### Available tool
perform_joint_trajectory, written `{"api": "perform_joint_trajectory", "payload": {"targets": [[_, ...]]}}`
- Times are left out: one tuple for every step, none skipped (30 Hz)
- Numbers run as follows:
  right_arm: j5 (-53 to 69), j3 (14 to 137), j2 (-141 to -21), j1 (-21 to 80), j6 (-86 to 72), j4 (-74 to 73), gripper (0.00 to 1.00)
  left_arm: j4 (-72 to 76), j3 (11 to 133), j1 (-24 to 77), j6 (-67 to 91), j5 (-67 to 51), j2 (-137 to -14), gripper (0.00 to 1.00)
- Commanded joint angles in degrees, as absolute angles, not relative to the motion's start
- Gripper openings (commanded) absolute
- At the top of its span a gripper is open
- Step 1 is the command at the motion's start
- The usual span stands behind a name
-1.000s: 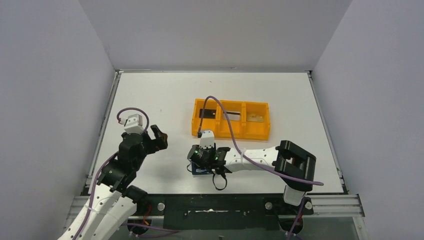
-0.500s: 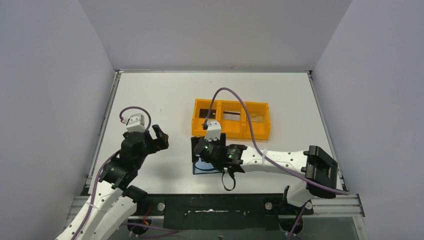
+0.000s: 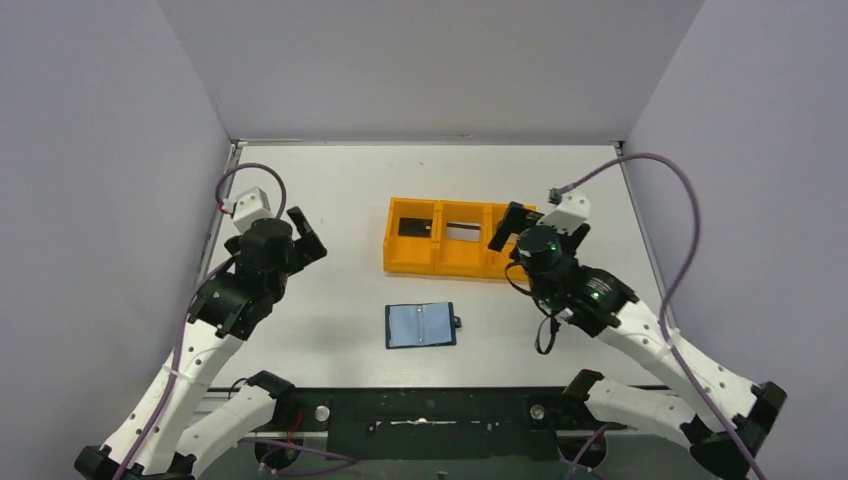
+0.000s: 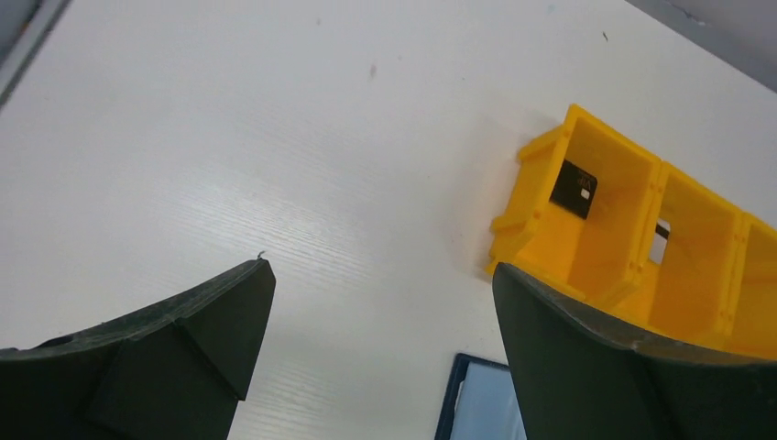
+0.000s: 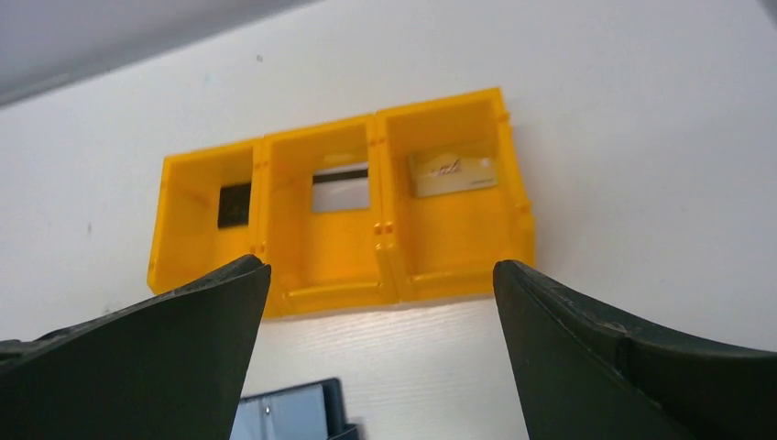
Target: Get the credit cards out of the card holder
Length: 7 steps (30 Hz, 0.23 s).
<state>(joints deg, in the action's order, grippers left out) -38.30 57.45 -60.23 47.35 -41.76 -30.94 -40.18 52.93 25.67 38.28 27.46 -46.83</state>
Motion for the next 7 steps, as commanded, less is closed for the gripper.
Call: {"api": "perform_joint_trajectory", "payload": {"targets": [[-45.2,55.4,-48.3,44.6,-32.3,-28.3,0.98,-49.7,60.3,25.4,42.2,39.6,-49.0,0.92],[-46.2,55.0,-46.9,44.5,-31.8,-28.4,0.98,-50.3,60.8,25.4,42.3,40.6,-48.9,0.92],[-47.2,54.7,-45.8,44.4,-31.7,-28.8,0.98,-50.3,61.0,25.4,42.0,41.3,-48.5,0.92],[-47.9,54.3,-45.1,44.3,-31.8,-29.3,0.98,-50.0,61.0,25.4,41.6,41.5,-48.1,0.92],[-48.4,54.0,-44.7,44.3,-31.8,-29.9,0.98,-49.7,61.0,25.4,41.2,41.5,-47.6,0.92],[-48.9,53.9,-44.7,44.2,-32.0,-30.7,0.98,-49.5,60.8,25.4,40.8,41.6,-47.3,0.92],[-49.4,53.9,-44.8,44.2,-32.7,-31.7,0.98,-49.1,60.6,25.4,40.5,41.5,-46.8,0.92]]}}
